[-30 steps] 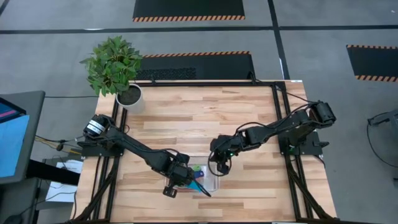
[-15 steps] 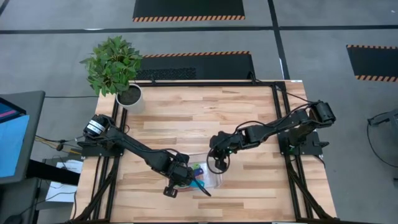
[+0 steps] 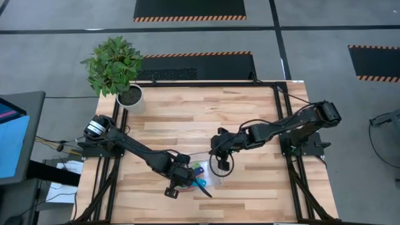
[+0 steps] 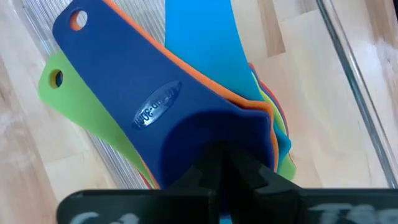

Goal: Nest measuring cups in basket
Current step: Stack the dark blue measuring cup on top of the orange measuring cup into the transparent bin, then adjust the stacked measuring cups

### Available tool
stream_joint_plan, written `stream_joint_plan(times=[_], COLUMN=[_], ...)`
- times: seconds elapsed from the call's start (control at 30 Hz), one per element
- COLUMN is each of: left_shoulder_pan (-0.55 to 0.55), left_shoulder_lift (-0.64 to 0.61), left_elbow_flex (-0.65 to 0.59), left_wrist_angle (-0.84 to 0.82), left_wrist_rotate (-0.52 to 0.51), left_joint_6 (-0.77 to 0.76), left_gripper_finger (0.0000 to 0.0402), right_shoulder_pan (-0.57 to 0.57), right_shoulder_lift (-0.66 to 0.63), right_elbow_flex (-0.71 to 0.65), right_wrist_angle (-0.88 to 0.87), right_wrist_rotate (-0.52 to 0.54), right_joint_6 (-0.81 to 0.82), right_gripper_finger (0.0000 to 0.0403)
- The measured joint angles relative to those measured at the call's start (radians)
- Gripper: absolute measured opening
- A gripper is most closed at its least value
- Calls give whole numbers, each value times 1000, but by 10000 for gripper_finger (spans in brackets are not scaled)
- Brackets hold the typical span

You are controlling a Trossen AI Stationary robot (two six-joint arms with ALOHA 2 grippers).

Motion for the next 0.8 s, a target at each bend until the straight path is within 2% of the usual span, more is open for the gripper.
stream_joint_plan(times=[0.2, 0.33, 0.53, 0.67, 0.8], left_shoulder_pan=[0, 0, -5, -5, -5], left_shoulder_lift=[0, -3, -7, -7, -7], left_elbow_flex=[0, 3, 54, 82, 119], left_wrist_angle=[9, 2, -94, -136, -204], left_wrist_rotate=[-26, -35, -48, -59, -79], left_joint_6=[49, 71, 67, 66, 61], left_gripper_finger=[0, 0, 0, 0, 0], right_shoulder_pan=[0, -2, -6, -11, -9], right_shoulder_lift=[-5, -7, -7, -7, -7], right_elbow_flex=[75, 81, 81, 81, 82], right_wrist_angle=[-103, -107, -150, -172, -169], right_wrist_rotate=[-1, -7, -8, -8, -34], right_joint_6=[-36, -36, -37, -39, -109], right_gripper_finger=[7, 19, 35, 26, 15])
